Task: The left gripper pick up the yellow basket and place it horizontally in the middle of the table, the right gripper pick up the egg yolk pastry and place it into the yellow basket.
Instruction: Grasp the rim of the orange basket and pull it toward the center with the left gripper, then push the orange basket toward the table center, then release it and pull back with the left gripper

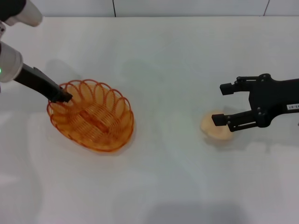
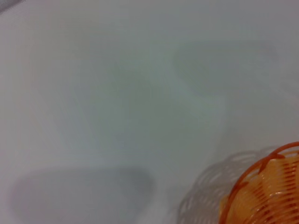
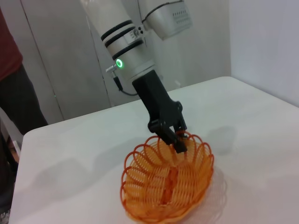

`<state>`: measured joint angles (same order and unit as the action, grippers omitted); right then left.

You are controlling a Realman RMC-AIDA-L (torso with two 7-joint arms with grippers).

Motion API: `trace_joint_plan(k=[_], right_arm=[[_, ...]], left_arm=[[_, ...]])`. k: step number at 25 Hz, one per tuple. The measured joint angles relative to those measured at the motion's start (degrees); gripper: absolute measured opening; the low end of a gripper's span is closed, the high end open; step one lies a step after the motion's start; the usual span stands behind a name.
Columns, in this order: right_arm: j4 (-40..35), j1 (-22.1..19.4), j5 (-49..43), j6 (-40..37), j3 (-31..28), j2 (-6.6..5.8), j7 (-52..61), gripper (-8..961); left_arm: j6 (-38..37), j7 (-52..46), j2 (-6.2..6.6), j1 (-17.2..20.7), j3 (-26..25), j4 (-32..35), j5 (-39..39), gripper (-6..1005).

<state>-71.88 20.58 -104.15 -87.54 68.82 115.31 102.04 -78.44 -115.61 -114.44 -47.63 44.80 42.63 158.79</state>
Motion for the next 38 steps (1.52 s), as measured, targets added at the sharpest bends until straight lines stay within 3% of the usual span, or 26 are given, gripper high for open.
trace_joint_plan(k=[11, 22, 38], right_arm=[[0.12, 0.25, 0.11, 0.5, -0.31, 0.0, 0.0, 815], [0.36, 0.25, 0.94, 0.27, -1.66, 0.0, -0.24, 811], [-0.17, 0.29, 0.98, -0.28, -2.03, -0.18, -0.26, 805]], left_arm=[[-10.38, -3.53, -0.14, 2.3, -0.91, 10.37, -4.17, 147], [-20.28, -14.54, -0.34, 3.15, -0.66, 17.55, -7.4, 89], [-18.14, -36.59, -1.1, 4.53, -0.94, 15.17, -11.22, 88]])
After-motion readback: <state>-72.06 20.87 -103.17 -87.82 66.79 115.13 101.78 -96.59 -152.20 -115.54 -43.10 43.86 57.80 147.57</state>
